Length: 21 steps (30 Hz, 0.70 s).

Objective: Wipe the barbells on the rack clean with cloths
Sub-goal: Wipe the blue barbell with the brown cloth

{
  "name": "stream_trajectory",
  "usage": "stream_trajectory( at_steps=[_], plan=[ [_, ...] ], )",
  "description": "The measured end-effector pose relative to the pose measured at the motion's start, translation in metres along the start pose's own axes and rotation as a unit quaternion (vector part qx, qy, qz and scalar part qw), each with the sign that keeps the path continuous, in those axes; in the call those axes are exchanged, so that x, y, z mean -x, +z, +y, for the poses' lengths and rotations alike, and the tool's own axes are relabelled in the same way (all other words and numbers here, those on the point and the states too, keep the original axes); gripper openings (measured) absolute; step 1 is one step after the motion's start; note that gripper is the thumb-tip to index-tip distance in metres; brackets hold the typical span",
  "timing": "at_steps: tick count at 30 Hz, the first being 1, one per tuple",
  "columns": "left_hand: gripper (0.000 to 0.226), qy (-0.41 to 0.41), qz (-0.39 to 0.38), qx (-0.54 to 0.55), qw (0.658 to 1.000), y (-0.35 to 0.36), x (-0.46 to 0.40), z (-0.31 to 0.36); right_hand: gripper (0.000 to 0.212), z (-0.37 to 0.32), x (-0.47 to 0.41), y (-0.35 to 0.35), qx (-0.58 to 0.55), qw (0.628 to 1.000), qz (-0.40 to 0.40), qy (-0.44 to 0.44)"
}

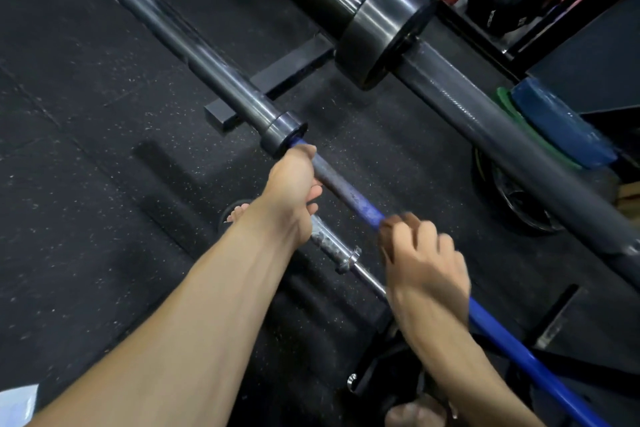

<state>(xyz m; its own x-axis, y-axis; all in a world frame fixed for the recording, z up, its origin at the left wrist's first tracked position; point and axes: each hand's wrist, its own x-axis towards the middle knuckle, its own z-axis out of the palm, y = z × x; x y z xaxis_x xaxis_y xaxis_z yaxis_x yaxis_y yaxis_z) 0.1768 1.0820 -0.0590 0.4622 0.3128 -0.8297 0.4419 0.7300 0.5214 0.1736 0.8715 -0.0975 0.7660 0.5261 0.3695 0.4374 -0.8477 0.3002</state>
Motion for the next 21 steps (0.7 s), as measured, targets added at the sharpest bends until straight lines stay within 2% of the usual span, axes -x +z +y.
stream_trajectory(
  at_steps=[4,9,14,17,21],
  plan=[
    [0.028,0.008,-0.007,-0.007,1.000,0.001,-0.001,-0.002,0.017,-0.011,-0.007,-0.001,0.028,0.999,-0.028,0.017],
    [0.036,0.015,-0.009,-0.010,1.000,-0.001,0.000,-0.003,0.016,-0.064,-0.048,0.001,0.001,1.000,-0.014,0.011],
    [0.041,0.019,-0.009,0.008,1.000,0.001,0.001,-0.004,0.025,-0.020,-0.017,0.000,-0.011,1.000,0.004,0.008],
    [0.038,0.020,-0.009,0.006,1.000,0.001,-0.001,-0.005,0.020,0.006,0.006,-0.005,0.016,1.000,-0.003,0.014],
    [0.035,0.021,-0.011,0.000,1.000,0.002,0.000,-0.008,0.018,-0.035,-0.030,-0.009,-0.009,0.999,-0.032,-0.001]
  ],
)
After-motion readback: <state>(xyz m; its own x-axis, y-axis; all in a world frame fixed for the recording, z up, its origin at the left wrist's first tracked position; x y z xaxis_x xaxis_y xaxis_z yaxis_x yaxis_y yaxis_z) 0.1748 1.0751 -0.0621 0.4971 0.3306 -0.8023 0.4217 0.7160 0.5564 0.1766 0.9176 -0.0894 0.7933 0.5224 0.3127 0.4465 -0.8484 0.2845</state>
